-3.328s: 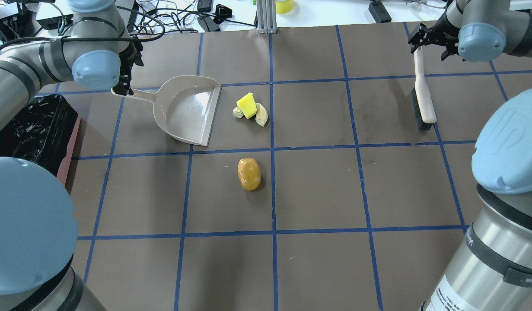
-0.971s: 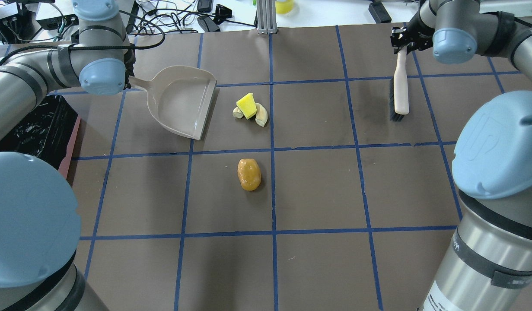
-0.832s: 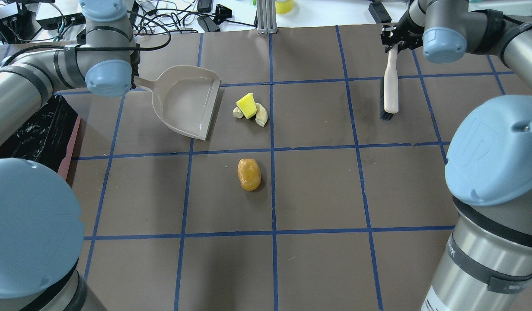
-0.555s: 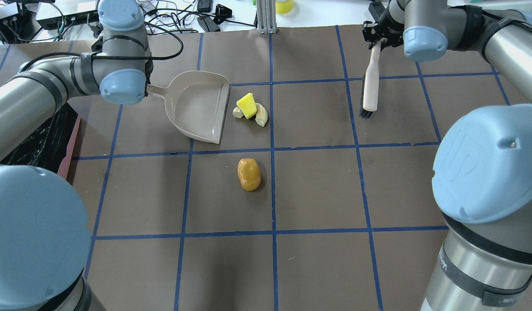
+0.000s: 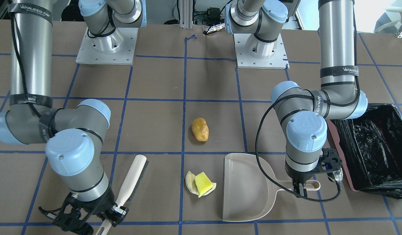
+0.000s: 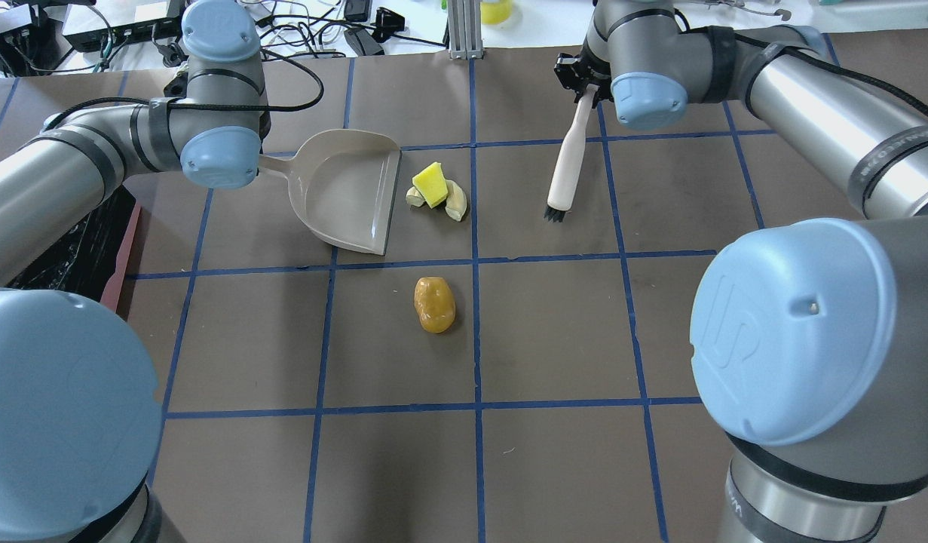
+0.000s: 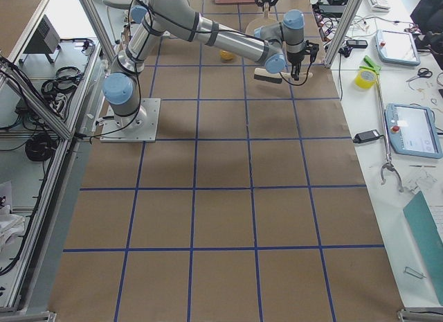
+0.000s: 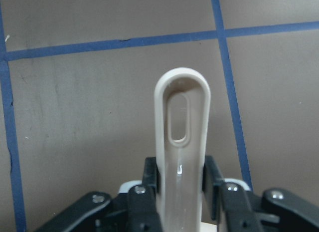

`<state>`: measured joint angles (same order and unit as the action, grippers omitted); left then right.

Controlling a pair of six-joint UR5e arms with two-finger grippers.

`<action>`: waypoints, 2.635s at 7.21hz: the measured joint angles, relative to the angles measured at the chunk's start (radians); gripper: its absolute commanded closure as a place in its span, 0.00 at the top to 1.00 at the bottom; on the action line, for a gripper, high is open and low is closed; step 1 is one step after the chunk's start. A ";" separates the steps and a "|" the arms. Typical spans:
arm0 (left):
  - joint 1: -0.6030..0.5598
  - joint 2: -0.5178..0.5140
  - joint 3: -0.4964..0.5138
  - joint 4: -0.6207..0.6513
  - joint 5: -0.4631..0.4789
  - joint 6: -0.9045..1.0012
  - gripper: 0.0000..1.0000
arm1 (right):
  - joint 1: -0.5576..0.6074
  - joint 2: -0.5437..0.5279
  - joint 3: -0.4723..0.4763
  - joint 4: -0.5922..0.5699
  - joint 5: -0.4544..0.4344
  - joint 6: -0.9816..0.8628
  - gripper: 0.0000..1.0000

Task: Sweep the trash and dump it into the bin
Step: 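Carry the white brush with the right gripper toward the sponge beside the dustpan, then sweep the sponge and peel into the dustpan with the right gripper's brush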

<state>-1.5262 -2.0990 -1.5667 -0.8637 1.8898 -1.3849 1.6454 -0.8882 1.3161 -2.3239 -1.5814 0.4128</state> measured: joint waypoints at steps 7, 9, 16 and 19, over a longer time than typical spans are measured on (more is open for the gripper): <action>-0.007 -0.012 0.003 0.002 0.060 -0.023 0.00 | 0.190 0.094 -0.032 -0.111 -0.059 0.279 0.17; -0.008 -0.013 0.005 0.002 0.061 -0.024 0.00 | 0.244 0.120 -0.084 -0.112 -0.067 0.372 0.17; -0.008 -0.015 0.010 0.002 0.061 -0.022 0.00 | 0.395 0.123 -0.171 -0.063 -0.130 0.521 0.16; -0.008 -0.015 0.010 0.001 0.061 -0.022 0.00 | 0.391 0.115 -0.168 -0.041 -0.142 0.430 0.16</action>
<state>-1.5340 -2.1138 -1.5570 -0.8631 1.9509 -1.4067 2.0366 -0.7735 1.1486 -2.3647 -1.7238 0.8431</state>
